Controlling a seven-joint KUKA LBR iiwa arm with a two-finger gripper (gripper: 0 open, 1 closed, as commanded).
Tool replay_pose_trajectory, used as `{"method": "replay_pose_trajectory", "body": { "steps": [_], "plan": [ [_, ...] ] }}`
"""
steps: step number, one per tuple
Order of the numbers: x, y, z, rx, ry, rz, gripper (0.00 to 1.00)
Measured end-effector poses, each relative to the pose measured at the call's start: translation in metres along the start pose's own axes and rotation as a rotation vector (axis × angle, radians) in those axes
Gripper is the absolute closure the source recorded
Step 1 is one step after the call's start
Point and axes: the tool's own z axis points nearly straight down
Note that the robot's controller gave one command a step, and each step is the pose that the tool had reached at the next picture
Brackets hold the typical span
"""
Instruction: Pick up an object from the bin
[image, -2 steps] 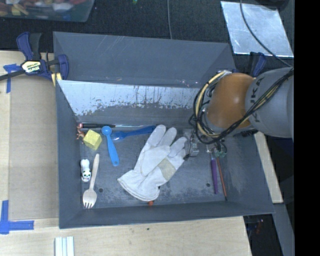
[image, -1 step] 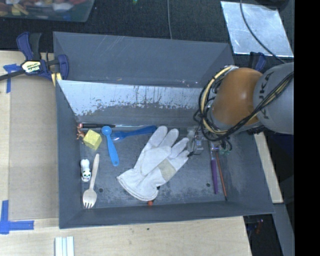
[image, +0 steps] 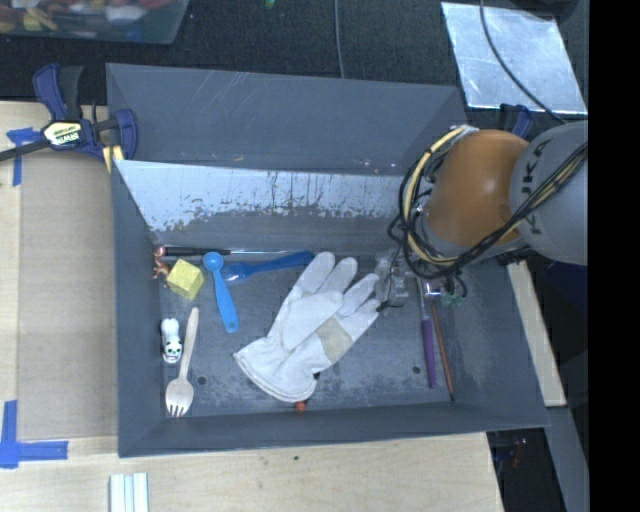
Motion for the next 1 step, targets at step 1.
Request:
{"method": "replay_pose_trajectory", "body": {
  "steps": [1],
  "plan": [
    [0.0066, 0.0008, -0.0371, 0.001, -0.012, 0.023, 1.00]
  ]
}}
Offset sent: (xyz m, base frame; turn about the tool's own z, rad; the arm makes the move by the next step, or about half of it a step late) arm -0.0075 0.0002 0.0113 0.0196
